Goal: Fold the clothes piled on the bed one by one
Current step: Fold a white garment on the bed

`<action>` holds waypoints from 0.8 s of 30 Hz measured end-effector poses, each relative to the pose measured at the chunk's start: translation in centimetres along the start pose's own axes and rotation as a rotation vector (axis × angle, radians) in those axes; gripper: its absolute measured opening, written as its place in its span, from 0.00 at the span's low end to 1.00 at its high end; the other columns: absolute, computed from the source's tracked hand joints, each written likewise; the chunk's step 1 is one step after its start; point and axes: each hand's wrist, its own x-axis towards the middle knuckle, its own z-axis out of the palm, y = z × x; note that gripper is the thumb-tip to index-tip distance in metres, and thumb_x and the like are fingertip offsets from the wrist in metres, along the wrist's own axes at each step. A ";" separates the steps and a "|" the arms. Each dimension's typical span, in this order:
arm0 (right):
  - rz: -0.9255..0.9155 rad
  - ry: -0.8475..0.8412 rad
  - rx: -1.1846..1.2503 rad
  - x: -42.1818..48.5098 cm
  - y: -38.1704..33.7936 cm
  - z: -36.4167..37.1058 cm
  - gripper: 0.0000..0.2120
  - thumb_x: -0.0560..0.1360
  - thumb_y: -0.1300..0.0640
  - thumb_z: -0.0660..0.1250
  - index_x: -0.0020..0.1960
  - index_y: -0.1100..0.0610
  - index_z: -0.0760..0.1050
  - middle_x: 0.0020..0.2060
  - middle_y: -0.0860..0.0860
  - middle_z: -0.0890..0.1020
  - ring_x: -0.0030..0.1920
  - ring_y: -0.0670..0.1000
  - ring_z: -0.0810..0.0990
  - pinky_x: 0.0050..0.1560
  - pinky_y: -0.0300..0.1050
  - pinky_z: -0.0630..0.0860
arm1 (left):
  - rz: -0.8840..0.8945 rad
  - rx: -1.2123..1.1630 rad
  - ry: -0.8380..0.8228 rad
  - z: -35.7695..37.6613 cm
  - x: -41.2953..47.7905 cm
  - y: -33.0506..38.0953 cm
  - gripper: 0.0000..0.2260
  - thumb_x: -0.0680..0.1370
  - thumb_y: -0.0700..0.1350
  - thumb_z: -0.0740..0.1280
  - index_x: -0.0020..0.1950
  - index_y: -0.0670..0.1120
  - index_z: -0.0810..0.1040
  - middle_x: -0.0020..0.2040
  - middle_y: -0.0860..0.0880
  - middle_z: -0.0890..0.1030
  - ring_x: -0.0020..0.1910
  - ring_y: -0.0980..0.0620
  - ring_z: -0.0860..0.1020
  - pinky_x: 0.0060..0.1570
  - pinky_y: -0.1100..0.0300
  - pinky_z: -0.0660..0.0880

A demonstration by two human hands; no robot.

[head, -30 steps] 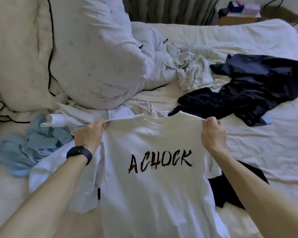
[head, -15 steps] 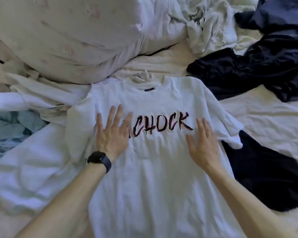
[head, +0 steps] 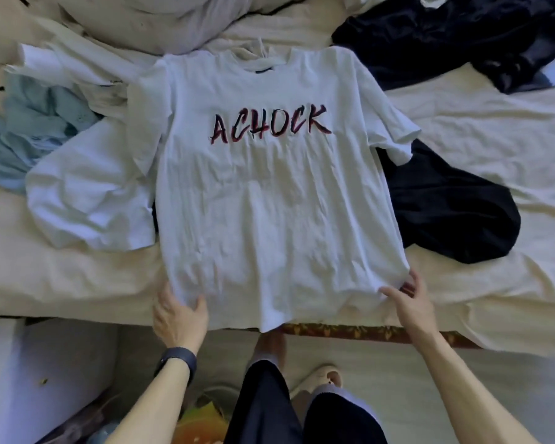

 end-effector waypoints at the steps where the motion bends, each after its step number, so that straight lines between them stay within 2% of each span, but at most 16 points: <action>1: -0.016 -0.042 -0.003 0.4 0.2 -0.5 0.26 0.73 0.59 0.76 0.65 0.41 0.71 0.51 0.45 0.85 0.52 0.48 0.84 0.49 0.42 0.78 | -0.104 -0.095 -0.038 -0.2 0.7 -0.8 0.35 0.78 0.53 0.70 0.80 0.45 0.58 0.77 0.40 0.63 0.75 0.37 0.64 0.70 0.41 0.65; 3: -0.044 -0.132 0.014 0.8 0.7 -1.0 0.23 0.74 0.57 0.77 0.65 0.44 0.74 0.47 0.46 0.87 0.47 0.49 0.86 0.41 0.38 0.80 | -0.231 -0.189 -0.164 -0.3 1.9 -2.1 0.29 0.79 0.56 0.69 0.74 0.42 0.68 0.71 0.41 0.74 0.65 0.38 0.74 0.62 0.45 0.72; 5: -0.056 -0.168 0.027 1.1 1.3 -1.1 0.23 0.74 0.53 0.77 0.66 0.47 0.75 0.49 0.49 0.86 0.48 0.50 0.86 0.42 0.39 0.79 | -0.187 -0.195 -0.241 -0.1 2.5 -3.0 0.20 0.79 0.55 0.69 0.63 0.41 0.77 0.61 0.41 0.81 0.56 0.39 0.79 0.58 0.45 0.76; 7: -0.057 -0.154 0.050 1.1 1.8 -1.1 0.20 0.75 0.52 0.76 0.65 0.52 0.76 0.54 0.52 0.85 0.53 0.53 0.85 0.45 0.44 0.79 | -0.128 -0.209 -0.240 0.0 2.6 -3.7 0.18 0.80 0.52 0.69 0.63 0.42 0.76 0.61 0.43 0.80 0.57 0.40 0.78 0.57 0.47 0.75; 9: -0.017 -0.119 0.213 0.3 2.1 -1.3 0.16 0.76 0.57 0.74 0.62 0.57 0.76 0.55 0.56 0.83 0.55 0.58 0.84 0.46 0.47 0.81 | -0.103 -0.284 -0.233 -0.2 2.1 -4.1 0.13 0.80 0.50 0.68 0.61 0.45 0.75 0.59 0.43 0.80 0.53 0.41 0.78 0.52 0.50 0.74; 12: -0.047 -0.050 0.340 -1.5 1.9 -2.1 0.14 0.75 0.58 0.75 0.57 0.53 0.75 0.53 0.53 0.83 0.50 0.54 0.86 0.41 0.46 0.83 | -0.108 -0.399 -0.178 -1.2 0.6 -5.1 0.12 0.80 0.49 0.68 0.59 0.45 0.73 0.55 0.45 0.80 0.49 0.44 0.79 0.49 0.51 0.74; 15: -0.061 -0.129 0.296 -2.6 2.2 -2.6 0.16 0.75 0.58 0.75 0.59 0.49 0.75 0.45 0.48 0.84 0.35 0.48 0.82 0.36 0.44 0.79 | -0.066 -0.439 -0.193 -2.7 -0.5 -6.0 0.12 0.80 0.50 0.70 0.61 0.47 0.75 0.51 0.51 0.80 0.47 0.51 0.79 0.49 0.53 0.75; 16: -0.050 -0.170 0.255 -2.7 2.3 -2.6 0.15 0.75 0.58 0.75 0.59 0.49 0.77 0.42 0.47 0.84 0.34 0.47 0.79 0.36 0.45 0.77 | -0.058 -0.439 -0.220 -3.1 -0.6 -6.4 0.11 0.79 0.49 0.71 0.60 0.48 0.77 0.50 0.52 0.81 0.46 0.53 0.80 0.47 0.55 0.75; 18: -0.037 -0.188 0.181 -2.5 2.2 -2.4 0.11 0.74 0.56 0.73 0.55 0.51 0.80 0.43 0.47 0.83 0.41 0.49 0.79 0.45 0.49 0.75 | -0.059 -0.409 -0.269 -3.4 -0.6 -7.2 0.10 0.79 0.47 0.72 0.58 0.47 0.78 0.50 0.51 0.82 0.46 0.52 0.81 0.45 0.55 0.76; 20: -0.029 -0.130 0.160 -2.2 2.2 -2.3 0.11 0.68 0.53 0.72 0.49 0.53 0.79 0.46 0.49 0.84 0.49 0.51 0.80 0.54 0.51 0.71 | -0.049 -0.355 -0.289 -3.1 -0.5 -7.9 0.10 0.79 0.46 0.71 0.59 0.46 0.78 0.51 0.48 0.82 0.47 0.49 0.81 0.47 0.53 0.77; 22: -0.024 -0.083 0.152 -1.9 2.4 -2.3 0.12 0.64 0.52 0.71 0.46 0.56 0.79 0.45 0.52 0.84 0.48 0.53 0.79 0.53 0.50 0.72 | -0.051 -0.293 -0.302 -2.7 -0.7 -8.3 0.08 0.81 0.46 0.69 0.58 0.46 0.78 0.52 0.47 0.81 0.46 0.48 0.80 0.45 0.52 0.77; 24: -0.058 -0.011 0.077 -2.1 2.9 -2.4 0.11 0.66 0.51 0.73 0.43 0.55 0.76 0.41 0.52 0.81 0.43 0.54 0.78 0.46 0.49 0.74 | -0.066 -0.294 -0.301 -2.3 -1.2 -8.6 0.07 0.82 0.47 0.66 0.57 0.45 0.77 0.52 0.47 0.81 0.43 0.49 0.82 0.41 0.53 0.76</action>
